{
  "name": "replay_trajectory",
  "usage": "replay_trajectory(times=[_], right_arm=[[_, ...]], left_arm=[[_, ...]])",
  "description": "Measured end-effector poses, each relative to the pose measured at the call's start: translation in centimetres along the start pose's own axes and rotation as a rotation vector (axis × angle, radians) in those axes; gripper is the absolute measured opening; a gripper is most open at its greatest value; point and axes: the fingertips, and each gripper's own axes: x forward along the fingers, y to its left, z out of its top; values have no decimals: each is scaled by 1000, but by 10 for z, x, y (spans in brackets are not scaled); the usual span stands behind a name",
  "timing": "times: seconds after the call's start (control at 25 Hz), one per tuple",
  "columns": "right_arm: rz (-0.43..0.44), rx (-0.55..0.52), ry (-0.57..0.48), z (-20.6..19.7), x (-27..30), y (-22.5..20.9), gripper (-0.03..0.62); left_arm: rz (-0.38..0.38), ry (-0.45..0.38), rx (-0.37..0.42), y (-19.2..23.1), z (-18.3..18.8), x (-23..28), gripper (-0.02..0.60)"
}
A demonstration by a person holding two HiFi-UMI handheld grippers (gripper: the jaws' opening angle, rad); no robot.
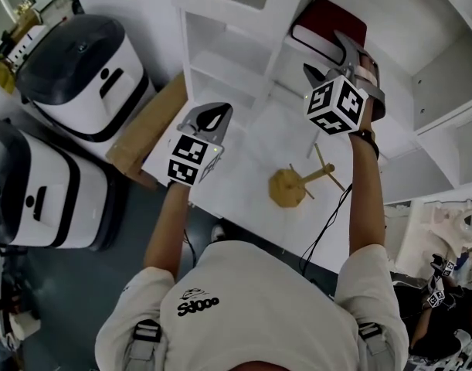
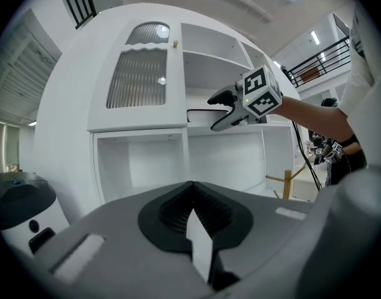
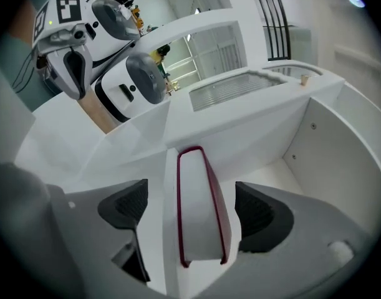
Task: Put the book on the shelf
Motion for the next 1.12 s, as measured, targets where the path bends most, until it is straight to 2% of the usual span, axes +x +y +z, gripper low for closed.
replay_trajectory(times=[0.36, 0.44, 0.8, 1.0, 1.12], right_arm=[[-116, 215, -162, -37, -101, -31, 287], [-119, 267, -175, -50, -122, -32, 218], [-114, 444, -194, -106, -189, -13, 106], [-83, 620, -233, -130, -208, 4, 11], [-55, 666, -249, -131, -214, 10, 2]], left_arm=[[-5, -30, 57, -64, 32, 3, 18], [-8, -38, 76, -77, 40, 6, 18], [18, -110, 200, -121, 89, 7, 18], [45, -115, 208, -131, 97, -3, 18], [55, -122, 212, -135, 101, -10, 18]])
